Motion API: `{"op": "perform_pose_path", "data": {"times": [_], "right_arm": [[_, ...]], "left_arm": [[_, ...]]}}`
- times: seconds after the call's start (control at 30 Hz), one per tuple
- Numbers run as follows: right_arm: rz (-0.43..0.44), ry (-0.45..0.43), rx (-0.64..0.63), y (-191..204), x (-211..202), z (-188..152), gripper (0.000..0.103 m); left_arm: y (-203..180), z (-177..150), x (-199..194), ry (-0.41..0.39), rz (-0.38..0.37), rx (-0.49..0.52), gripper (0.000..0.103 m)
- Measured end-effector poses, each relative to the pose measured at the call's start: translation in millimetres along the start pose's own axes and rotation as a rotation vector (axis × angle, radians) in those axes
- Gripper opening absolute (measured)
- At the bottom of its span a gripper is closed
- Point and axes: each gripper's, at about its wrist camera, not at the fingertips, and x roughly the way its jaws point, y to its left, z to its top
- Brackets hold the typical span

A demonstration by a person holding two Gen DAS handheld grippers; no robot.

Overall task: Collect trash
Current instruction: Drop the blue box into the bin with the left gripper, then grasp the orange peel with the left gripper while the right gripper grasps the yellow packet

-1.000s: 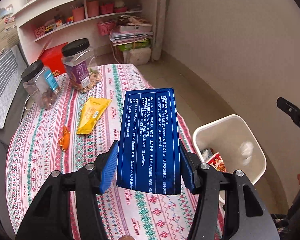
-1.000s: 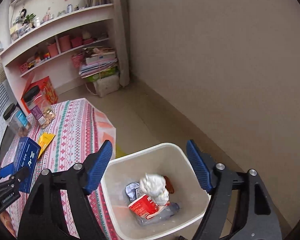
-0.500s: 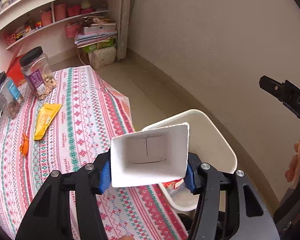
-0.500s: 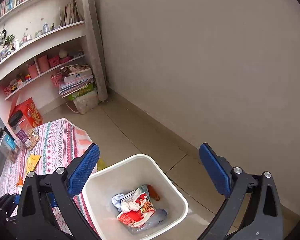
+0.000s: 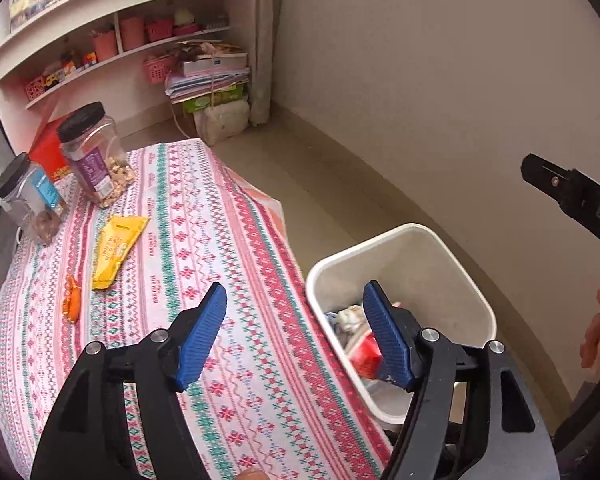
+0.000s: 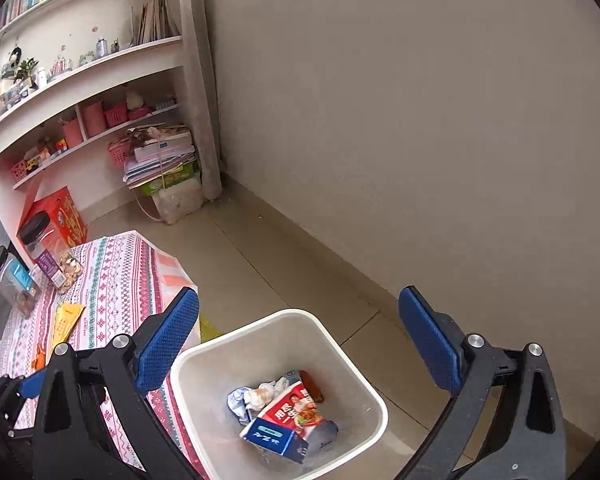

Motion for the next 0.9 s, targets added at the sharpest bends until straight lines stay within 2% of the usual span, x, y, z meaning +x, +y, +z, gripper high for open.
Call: {"op": "perform_pose_path", "data": {"times": [0.2,0.5,0.73,0.9], "right_arm": [[0.05,0.052,-0.108,45.4,8.7,-8.9,0.096],[0.14,0.125,-0.166,99.6,26.7,-15.1,0.096],[0.197,0.172,-0.176,136.4,41.1,-20.0,0.096],[0.221,0.197,-0.186,161.8,48.9,-24.0,0.096]], "left_arm": [[52.6,1.1,16.4,0.067,0.119,-0.058,0.07],[149.9,-4.3,50.1,0.192,0.278,-0.151,0.07],[212.6,-16.6,73.9,0.254,0.333,-0.209,0.07],[244.5,-29.4,93.1,0.291,0.334,-0.24,0.067]]}}
